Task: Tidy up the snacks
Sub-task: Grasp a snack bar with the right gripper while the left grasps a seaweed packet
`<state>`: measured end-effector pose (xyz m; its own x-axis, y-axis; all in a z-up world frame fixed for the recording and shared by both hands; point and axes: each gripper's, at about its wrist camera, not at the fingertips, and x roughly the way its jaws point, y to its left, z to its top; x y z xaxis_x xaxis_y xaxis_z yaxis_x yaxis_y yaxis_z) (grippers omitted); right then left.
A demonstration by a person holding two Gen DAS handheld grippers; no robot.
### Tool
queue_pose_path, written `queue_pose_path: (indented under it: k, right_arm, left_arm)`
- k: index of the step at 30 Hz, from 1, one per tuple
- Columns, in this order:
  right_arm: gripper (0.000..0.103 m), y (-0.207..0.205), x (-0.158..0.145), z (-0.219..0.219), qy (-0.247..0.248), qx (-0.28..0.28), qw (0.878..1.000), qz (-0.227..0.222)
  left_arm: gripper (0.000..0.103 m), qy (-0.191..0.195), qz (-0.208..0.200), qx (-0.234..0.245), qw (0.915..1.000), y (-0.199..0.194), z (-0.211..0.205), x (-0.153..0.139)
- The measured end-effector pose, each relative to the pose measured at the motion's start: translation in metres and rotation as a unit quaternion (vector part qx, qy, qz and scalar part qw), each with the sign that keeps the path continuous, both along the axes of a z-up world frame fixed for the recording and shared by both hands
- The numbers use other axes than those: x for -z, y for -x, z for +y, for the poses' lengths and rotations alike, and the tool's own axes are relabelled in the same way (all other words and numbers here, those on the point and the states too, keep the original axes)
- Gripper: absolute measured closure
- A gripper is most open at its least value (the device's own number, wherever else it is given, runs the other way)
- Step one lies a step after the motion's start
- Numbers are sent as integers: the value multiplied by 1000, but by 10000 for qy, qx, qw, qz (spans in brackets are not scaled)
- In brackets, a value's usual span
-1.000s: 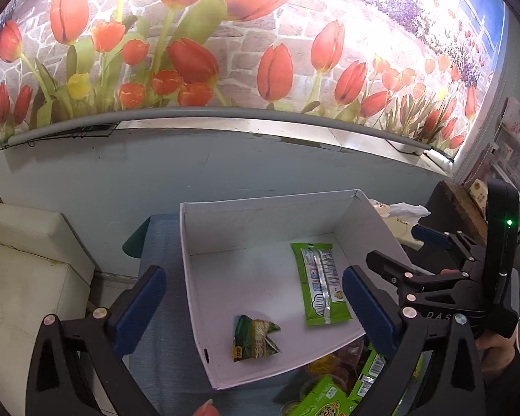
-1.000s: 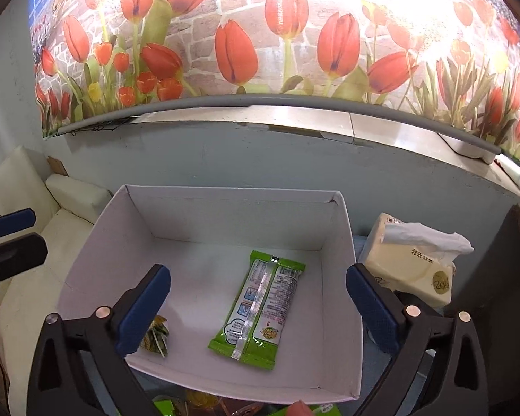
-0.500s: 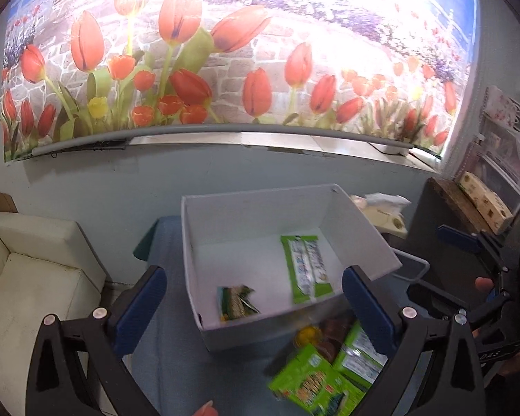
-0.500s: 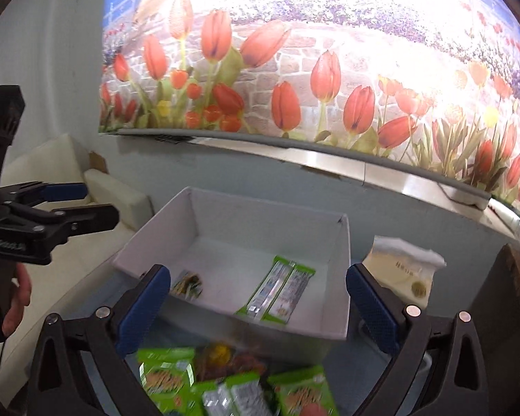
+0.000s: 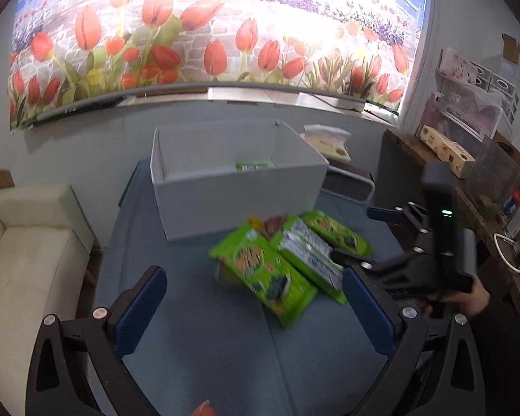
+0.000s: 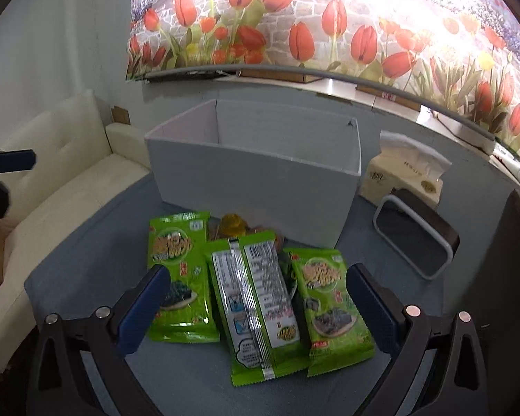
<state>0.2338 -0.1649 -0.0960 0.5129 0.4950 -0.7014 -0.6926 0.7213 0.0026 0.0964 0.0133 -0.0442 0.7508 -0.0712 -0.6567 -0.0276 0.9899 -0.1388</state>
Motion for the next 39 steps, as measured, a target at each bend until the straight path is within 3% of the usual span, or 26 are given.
queue_pose_path:
  k: [7,16,18,19,21,28,32,39]
  right_arm:
    - [0,-16,48,19,453,-218,9984,275]
    - [10,-40,69,29,419,-262,9968,626]
    - [22,-47,70,24,287,-154,9967,744]
    - [33,-49,70,22,260,-128,9962,817]
    - [33,-51,70,19,174,-139,9947,1001]
    - [33,-28,39,-6,-237,92,9965,797]
    - [33,-1,15,-36,-403,387,9967,596]
    - [33,57,0,-79,-530,790,9936,606]
  left_arm:
    - [0,2,263,-199,9995,41,-7,18]
    - [0,116,492,-243,9984,51,-6,34]
    - [0,103,531,-192,9984,51,-8,38]
    - [0,88,539,-182,9983,51,-9,39]
    - [0,70,557,-175,9983,48,-9,42]
    - [0,323,726,-327,9963,9,-4,59]
    - [0,540,877,-624,9927,-31,-3,71]
    - [0,557,978,-1020,9884,-88,-27,95]
